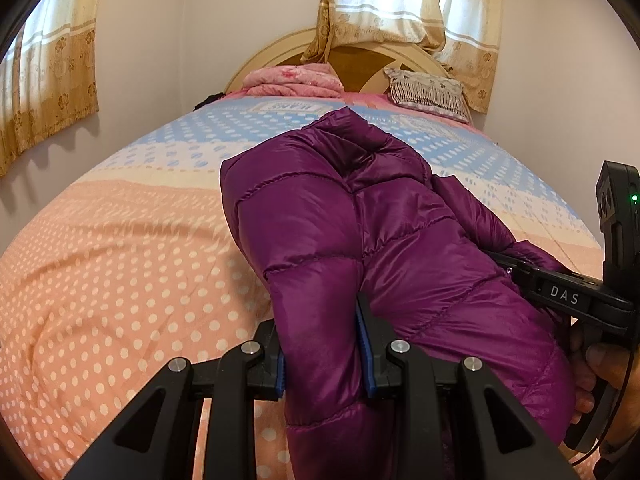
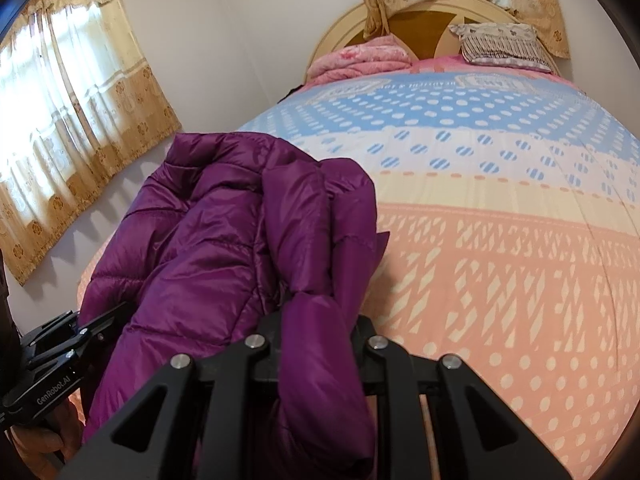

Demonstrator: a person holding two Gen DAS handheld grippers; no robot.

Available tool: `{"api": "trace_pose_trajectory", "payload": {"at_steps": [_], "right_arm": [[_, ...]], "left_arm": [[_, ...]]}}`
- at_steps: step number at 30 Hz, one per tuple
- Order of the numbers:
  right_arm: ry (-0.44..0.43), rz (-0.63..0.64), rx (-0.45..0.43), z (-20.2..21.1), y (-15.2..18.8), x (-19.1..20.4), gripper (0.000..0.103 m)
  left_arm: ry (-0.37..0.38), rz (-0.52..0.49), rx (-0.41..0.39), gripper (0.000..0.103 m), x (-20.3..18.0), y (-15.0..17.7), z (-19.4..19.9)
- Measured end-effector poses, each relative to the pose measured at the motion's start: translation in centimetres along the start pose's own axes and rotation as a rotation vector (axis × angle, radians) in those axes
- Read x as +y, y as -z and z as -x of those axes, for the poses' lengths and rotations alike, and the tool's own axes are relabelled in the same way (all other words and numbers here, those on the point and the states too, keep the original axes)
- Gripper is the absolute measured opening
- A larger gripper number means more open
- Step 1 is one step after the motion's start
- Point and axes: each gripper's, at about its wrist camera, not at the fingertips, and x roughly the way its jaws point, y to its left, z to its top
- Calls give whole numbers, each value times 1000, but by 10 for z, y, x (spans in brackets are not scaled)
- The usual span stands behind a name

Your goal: Fold large clothes

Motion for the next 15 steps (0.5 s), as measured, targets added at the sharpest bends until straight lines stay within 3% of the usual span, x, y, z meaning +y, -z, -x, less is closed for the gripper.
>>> {"api": "trace_pose_trajectory", "payload": {"at_steps": [8, 15], "right_arm": [[13, 0, 14, -5, 5, 0, 21], [23, -6, 36, -11, 6, 0, 21]], "left_arm": [[2, -2, 0, 31, 3, 4, -3], [-13, 6, 20, 49, 10, 11, -10]]}}
